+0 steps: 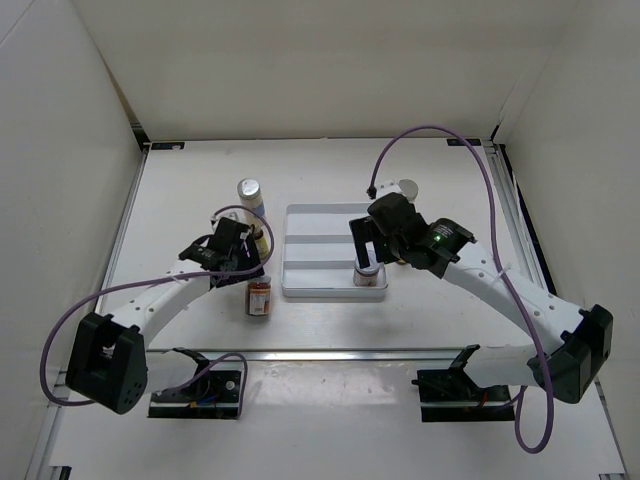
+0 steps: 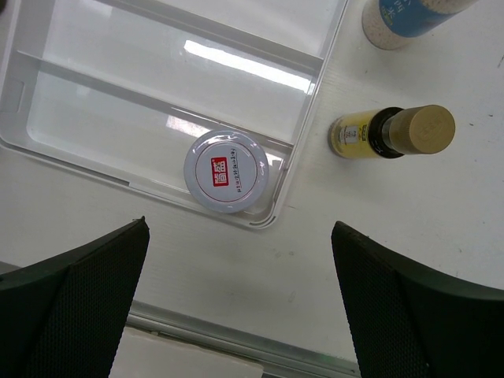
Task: Organize the condiment bottles
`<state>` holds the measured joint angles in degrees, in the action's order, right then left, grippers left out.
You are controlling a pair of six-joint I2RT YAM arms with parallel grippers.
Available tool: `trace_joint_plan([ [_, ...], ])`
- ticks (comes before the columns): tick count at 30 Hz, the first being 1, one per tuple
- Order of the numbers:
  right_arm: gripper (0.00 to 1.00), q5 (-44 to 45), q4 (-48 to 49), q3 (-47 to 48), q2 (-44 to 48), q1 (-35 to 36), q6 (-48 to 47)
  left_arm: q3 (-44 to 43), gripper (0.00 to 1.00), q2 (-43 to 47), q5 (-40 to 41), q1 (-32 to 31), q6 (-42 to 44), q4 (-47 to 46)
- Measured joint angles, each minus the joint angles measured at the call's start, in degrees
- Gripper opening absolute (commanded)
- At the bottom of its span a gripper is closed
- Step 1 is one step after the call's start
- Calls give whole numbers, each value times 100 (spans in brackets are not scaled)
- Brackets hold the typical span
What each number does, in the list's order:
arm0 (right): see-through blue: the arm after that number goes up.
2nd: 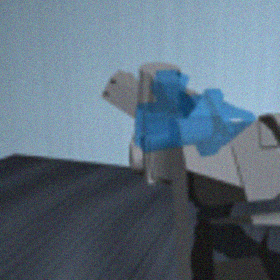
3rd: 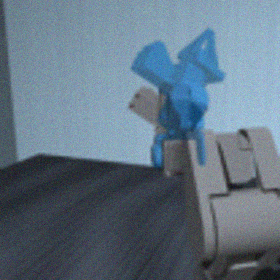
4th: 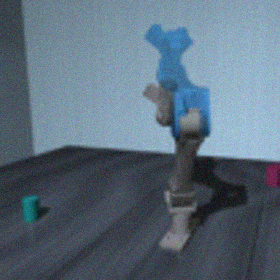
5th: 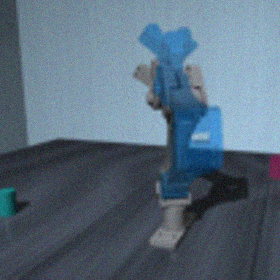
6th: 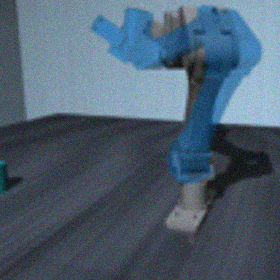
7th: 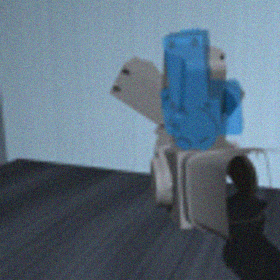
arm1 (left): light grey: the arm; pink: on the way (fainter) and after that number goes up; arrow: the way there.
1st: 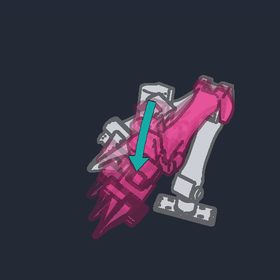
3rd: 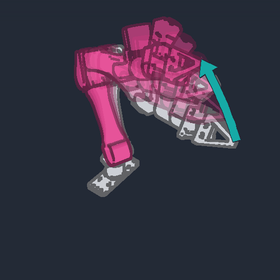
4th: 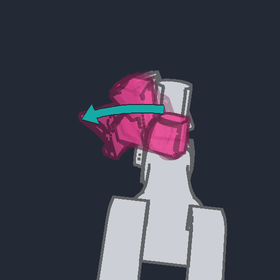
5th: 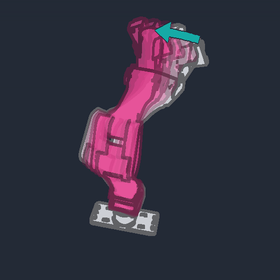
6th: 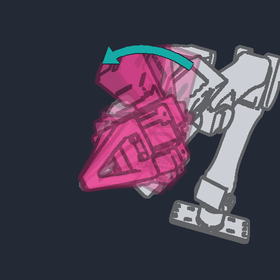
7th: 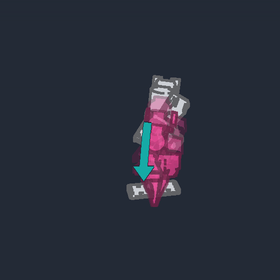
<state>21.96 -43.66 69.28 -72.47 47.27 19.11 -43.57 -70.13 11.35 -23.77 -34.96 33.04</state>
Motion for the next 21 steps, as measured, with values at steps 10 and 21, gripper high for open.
trace_joint_plan([
  [10,100,0,0,-83,17,0,4,149,93,28,-133,4,155,387],
  [21,100,0,2,-83,44,0,11,-131,98,120,-494,-44,490,649],
])
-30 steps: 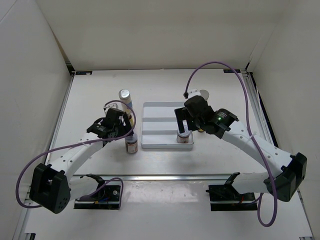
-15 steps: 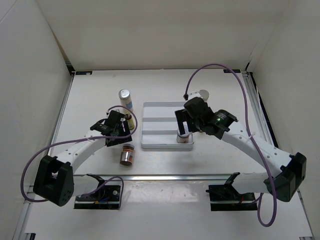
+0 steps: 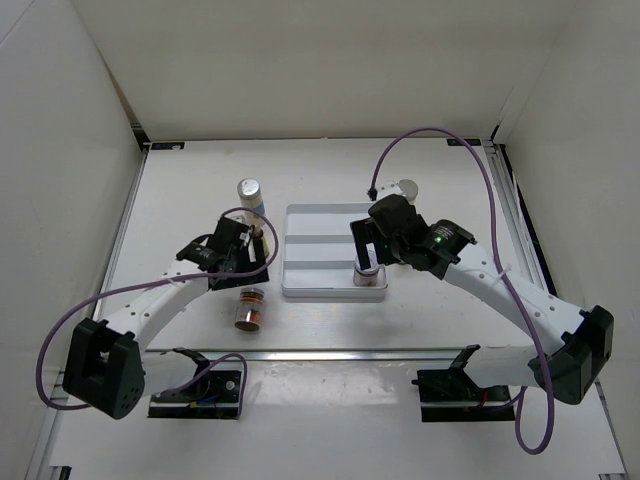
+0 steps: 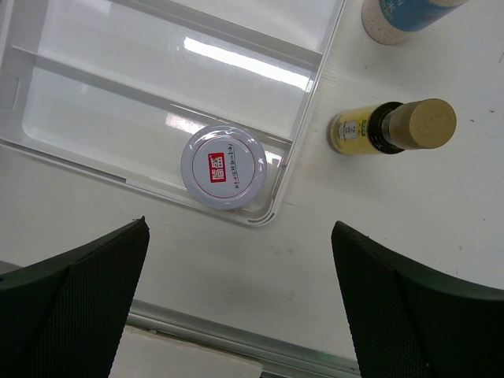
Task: Organize the condiment bottles
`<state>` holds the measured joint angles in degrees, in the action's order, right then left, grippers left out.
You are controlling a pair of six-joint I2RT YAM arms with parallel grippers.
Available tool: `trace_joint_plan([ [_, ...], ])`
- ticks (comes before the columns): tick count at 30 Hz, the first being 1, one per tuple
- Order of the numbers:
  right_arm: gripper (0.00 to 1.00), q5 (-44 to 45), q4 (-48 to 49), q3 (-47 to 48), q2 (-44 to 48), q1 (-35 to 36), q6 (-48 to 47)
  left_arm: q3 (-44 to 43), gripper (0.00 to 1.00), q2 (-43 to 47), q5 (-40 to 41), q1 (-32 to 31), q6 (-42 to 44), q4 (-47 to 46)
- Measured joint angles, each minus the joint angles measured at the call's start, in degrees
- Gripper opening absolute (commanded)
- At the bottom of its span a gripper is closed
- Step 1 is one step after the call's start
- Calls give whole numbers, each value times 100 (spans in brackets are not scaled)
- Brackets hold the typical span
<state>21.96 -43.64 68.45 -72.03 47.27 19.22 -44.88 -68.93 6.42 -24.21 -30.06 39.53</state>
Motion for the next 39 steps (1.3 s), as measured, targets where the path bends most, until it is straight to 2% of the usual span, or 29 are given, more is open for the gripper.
trace_joint_plan([
  [4,100,0,0,0,0,0,0,-52,92,-203,-118,-249,87,13],
  [11,100,0,0,0,0,-20,-15,-72,92,-730,-149,-531,63,212],
  [15,100,0,0,0,22,-74,-20,-90,88,-887,-151,-564,-7,356],
  [22,100,2,0,0,33,-118,-39,-170,69,-1187,-175,-564,-66,426],
  [23,100,4,0,0,33,-118,-42,-188,63,-1209,-175,-564,-66,428],
  [27,100,4,0,0,33,-120,-42,-212,48,-1226,-175,-595,-68,444],
  [30,100,4,0,0,33,-138,-42,-212,39,-1200,-173,-603,-68,457],
  [39,100,7,7,-44,42,-144,-42,-400,29,-310,31,-675,-37,682],
])
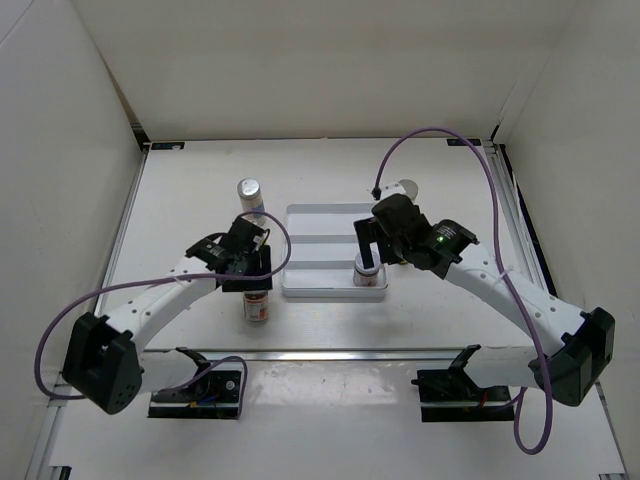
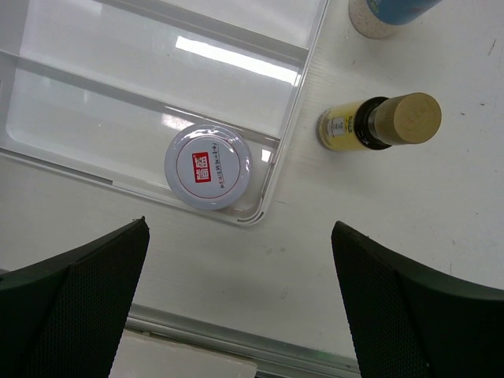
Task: Organize the condiment bottles
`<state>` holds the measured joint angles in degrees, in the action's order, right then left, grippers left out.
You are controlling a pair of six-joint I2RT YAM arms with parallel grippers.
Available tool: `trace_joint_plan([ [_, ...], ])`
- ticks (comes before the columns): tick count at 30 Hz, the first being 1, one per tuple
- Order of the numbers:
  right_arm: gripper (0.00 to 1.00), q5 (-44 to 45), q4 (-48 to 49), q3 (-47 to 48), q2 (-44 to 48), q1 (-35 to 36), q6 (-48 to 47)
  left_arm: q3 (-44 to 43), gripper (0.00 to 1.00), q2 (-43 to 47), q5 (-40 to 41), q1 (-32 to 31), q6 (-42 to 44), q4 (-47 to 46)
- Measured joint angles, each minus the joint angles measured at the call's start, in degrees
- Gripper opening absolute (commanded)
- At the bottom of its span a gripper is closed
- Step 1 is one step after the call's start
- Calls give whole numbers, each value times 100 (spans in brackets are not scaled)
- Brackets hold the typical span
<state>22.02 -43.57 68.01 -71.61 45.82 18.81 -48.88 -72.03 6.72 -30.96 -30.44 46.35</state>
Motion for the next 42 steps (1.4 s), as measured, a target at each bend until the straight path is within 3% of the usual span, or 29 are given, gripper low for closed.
trace_joint_plan([
  [7,100,0,-17,-52,24,0,2,-144,25,579,393,-4,94,-20],
  [23,100,59,-52,-142,166,0,11,-319,16,514,496,-289,343,13],
  [33,100,122,-57,-153,184,0,17,-1311,15,-120,345,-743,874,-544],
  [42,100,175,-173,-153,188,-76,7,-1685,17,-1320,-85,-758,1220,-929],
])
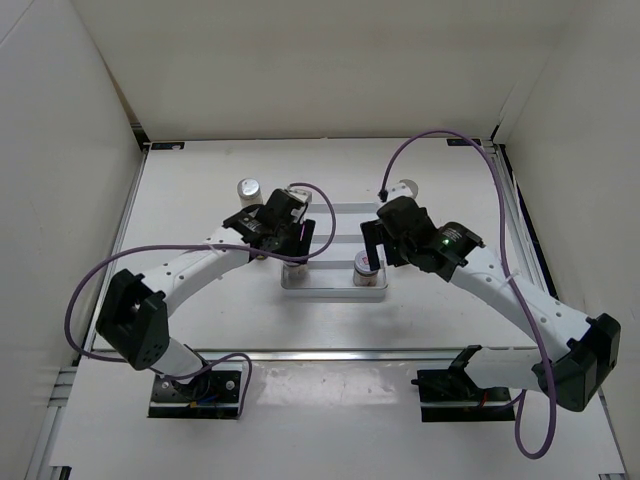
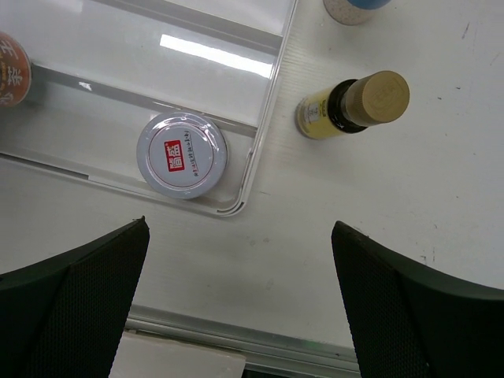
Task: Organize the condiment bottles
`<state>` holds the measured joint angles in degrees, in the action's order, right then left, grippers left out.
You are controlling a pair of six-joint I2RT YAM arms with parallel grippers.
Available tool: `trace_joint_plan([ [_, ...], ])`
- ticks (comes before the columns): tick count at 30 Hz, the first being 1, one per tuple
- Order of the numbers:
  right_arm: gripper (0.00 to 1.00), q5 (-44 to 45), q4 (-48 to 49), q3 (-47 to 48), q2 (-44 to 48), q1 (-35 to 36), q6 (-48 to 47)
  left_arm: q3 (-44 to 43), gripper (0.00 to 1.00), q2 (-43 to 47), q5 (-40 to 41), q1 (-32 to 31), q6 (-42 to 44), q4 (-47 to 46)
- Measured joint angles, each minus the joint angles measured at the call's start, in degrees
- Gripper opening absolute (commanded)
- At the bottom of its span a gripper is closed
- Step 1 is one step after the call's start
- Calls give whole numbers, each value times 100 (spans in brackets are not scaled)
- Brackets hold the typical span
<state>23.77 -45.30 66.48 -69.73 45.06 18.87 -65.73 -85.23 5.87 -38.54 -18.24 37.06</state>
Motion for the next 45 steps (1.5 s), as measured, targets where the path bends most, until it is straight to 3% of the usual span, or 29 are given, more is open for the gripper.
trace_joint_plan([
  [28,100,-20,-136,-81,157,-203,-7,-157,21,-26,-404,-2,-81,369],
  [31,100,-33,-136,-81,157,-203,0,-129,28,-20,-439,-2,-90,369],
  [32,100,-33,-136,-81,157,-203,2,-118,38,-22,-446,-2,-90,372],
  [33,100,-33,-136,-81,157,-203,2,-114,42,-28,-450,-2,-90,378],
  [42,100,-26,-133,-81,210,-203,9,-107,61,-195,-463,11,-63,400],
  [45,100,-24,-136,-81,216,-203,11,-153,78,-396,-586,98,-31,481],
])
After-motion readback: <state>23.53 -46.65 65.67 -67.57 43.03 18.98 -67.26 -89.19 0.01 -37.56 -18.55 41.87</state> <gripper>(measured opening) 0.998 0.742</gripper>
